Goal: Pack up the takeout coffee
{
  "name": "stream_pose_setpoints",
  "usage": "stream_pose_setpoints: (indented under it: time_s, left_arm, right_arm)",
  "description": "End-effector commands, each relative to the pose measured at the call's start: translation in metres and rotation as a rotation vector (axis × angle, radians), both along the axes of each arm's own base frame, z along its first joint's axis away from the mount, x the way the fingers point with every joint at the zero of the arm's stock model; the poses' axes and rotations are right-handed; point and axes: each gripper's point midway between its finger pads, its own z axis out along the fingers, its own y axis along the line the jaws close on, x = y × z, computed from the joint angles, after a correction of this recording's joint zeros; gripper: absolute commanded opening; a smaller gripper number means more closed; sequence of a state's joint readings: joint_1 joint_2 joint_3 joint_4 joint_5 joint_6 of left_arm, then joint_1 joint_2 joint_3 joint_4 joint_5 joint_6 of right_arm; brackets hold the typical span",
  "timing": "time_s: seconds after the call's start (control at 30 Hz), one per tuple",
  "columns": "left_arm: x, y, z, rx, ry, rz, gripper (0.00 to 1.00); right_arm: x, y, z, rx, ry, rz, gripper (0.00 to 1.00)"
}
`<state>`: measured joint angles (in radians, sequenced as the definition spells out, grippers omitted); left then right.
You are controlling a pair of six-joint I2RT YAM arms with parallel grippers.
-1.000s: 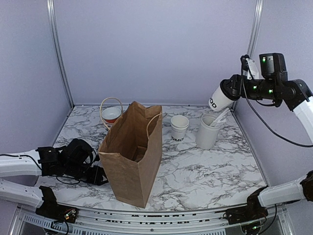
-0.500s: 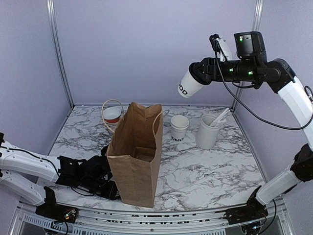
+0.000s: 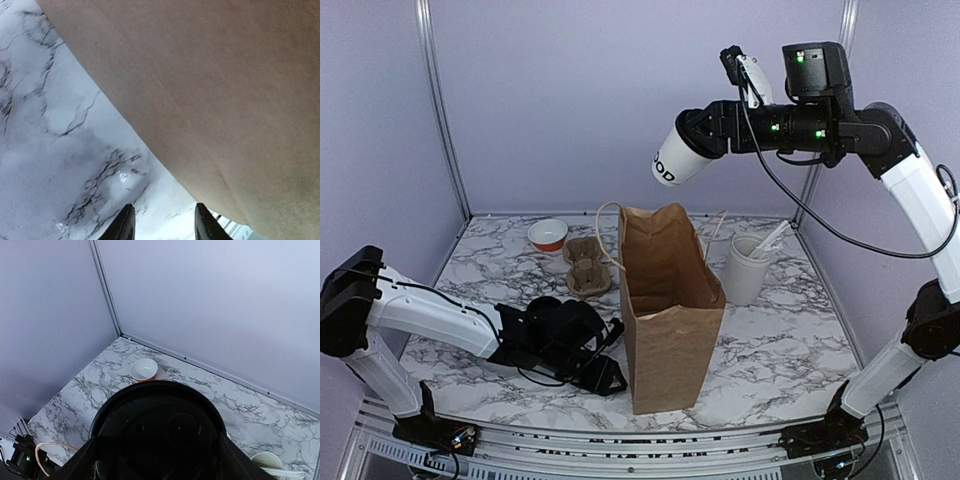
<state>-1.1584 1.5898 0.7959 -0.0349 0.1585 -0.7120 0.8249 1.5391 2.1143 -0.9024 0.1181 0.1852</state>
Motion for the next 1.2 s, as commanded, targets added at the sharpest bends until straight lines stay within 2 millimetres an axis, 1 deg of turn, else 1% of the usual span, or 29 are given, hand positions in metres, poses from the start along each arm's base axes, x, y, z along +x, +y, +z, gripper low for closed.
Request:
stream_pose_setpoints:
  time_s: [0.0, 0.13, 0.27, 0.33, 0.57, 0.67, 0.8, 1.03, 1.17]
  left_arm:
    - [0.001, -0.026, 0.009, -0.045, -0.021, -0.080, 0.42]
    - [0.003, -0.034, 0.013, -0.055, -0.026, -0.092, 0.41]
    - [0.006, -0.031, 0.018, -0.043, -0.048, -0.090, 0.41]
    - [0.008, -0.028, 0.020, -0.038, -0.060, -0.084, 0.42]
    - [0.013, -0.016, 0.031, -0.040, -0.094, -0.063, 0.41]
    - [0.013, -0.013, 0.032, -0.039, -0.100, -0.064, 0.41]
    - [0.013, -0.012, 0.033, -0.040, -0.104, -0.074, 0.41]
    - [0.013, -0.010, 0.036, -0.038, -0.114, -0.086, 0.42]
    - [0.012, -0.010, 0.038, -0.042, -0.116, -0.091, 0.42]
  right_arm:
    - [-0.017, 0.008, 0.020, 0.017, -0.045, 0.048, 0.59]
    - [-0.025, 0.017, 0.012, -0.012, -0.033, 0.063, 0.59]
    - [-0.036, 0.028, 0.001, -0.038, 0.000, 0.079, 0.58]
    - [-0.039, 0.029, -0.007, -0.057, 0.022, 0.071, 0.58]
    - [-0.056, 0.031, -0.024, -0.092, 0.083, 0.041, 0.57]
    - [-0.061, 0.030, -0.030, -0.105, 0.102, 0.024, 0.57]
    - [-0.065, 0.025, -0.033, -0.100, 0.125, 0.001, 0.56]
    - [-0.073, 0.024, -0.051, -0.129, 0.175, -0.009, 0.55]
    - [-0.077, 0.020, -0.057, -0.134, 0.191, -0.016, 0.54]
